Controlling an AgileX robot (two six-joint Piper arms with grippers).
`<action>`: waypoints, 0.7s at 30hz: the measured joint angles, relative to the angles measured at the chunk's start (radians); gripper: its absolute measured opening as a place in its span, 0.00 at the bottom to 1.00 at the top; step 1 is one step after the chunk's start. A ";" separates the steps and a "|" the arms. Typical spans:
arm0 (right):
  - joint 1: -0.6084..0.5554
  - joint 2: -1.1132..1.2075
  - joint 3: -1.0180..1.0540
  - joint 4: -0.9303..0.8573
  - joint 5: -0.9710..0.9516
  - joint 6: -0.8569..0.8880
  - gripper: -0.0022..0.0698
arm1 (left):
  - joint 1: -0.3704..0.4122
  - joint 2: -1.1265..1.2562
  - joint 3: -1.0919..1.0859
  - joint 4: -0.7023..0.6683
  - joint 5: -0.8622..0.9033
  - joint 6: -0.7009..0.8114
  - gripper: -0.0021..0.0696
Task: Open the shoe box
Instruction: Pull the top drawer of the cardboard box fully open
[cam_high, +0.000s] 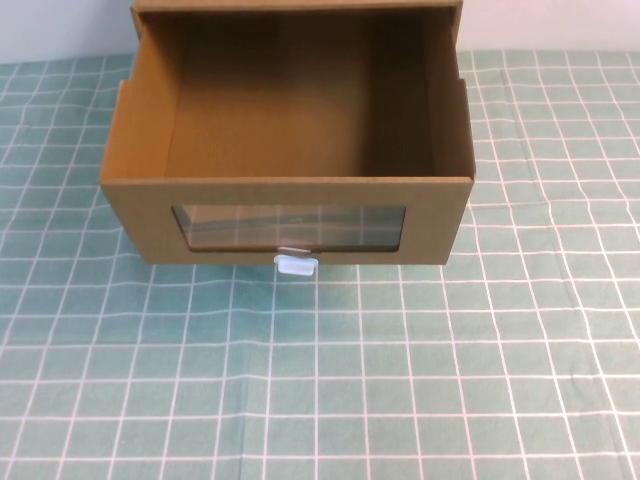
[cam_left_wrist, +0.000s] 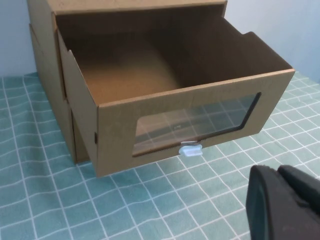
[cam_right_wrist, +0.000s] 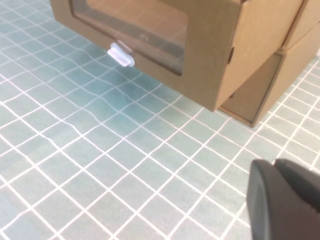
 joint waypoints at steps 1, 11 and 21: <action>0.000 0.000 0.002 0.000 -0.002 0.004 0.02 | 0.000 0.000 0.002 0.000 0.000 0.000 0.02; 0.000 0.000 0.004 -0.005 -0.013 0.014 0.01 | 0.000 0.000 0.005 0.000 0.000 0.000 0.02; 0.000 0.000 0.004 -0.007 -0.013 0.016 0.01 | 0.000 -0.046 0.079 0.017 -0.044 -0.015 0.02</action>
